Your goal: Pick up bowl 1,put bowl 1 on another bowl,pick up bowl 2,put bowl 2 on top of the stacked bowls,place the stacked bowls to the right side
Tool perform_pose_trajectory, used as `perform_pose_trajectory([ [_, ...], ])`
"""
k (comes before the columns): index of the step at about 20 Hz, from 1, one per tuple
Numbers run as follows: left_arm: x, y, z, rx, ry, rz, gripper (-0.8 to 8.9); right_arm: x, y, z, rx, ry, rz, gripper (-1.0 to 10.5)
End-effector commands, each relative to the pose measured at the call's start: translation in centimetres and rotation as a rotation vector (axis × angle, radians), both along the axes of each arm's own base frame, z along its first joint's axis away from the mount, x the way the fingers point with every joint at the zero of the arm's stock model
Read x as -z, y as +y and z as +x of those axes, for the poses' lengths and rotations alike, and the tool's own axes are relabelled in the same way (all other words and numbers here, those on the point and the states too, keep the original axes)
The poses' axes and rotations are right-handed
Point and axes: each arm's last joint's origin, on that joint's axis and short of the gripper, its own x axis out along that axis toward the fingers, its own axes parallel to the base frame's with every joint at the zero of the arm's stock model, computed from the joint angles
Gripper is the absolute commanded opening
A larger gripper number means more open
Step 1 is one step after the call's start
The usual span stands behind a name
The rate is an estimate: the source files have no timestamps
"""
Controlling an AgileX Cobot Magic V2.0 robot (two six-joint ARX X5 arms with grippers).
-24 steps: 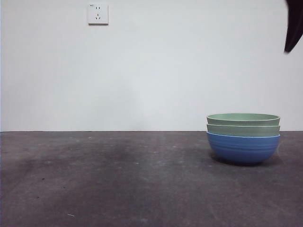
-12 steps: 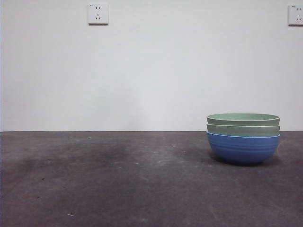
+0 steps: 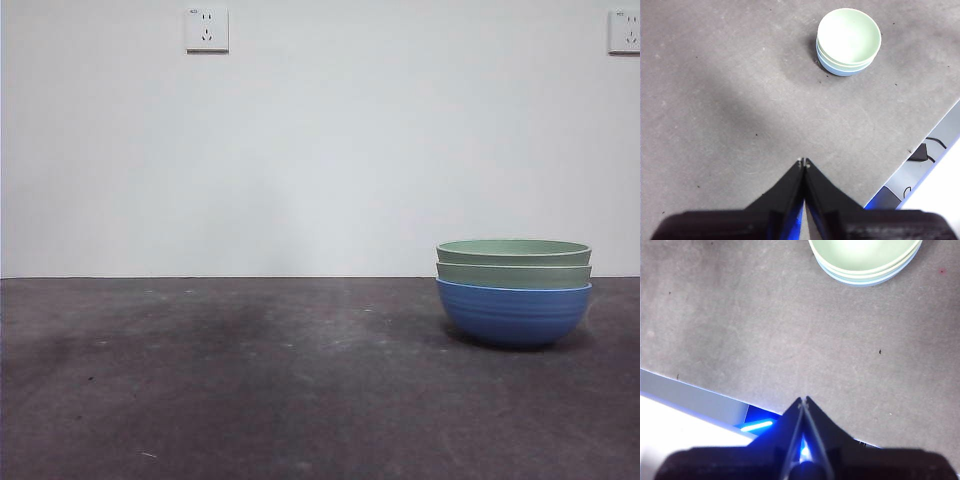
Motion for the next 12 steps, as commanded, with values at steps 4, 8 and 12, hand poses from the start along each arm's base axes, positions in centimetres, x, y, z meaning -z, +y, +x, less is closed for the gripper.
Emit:
perform_pose_trajectory([
  [4,-0.8,1.2,-0.7,-0.013,-0.073,-0.016,-0.04,0.1,0.0,0.1,-0.007,-0.005,-0.005,0.0],
  [8,-4.0,4.4,-2.4,-0.053,-0.419,-0.217,-0.04,0.1,0.0,0.1,-0.006,-0.006,-0.005,0.0],
  [12,-2.2,7.5,-5.1,-0.115,-0.712,-0.326,-0.04,0.1,0.0,0.1,-0.007,-0.006,-0.005,0.0],
])
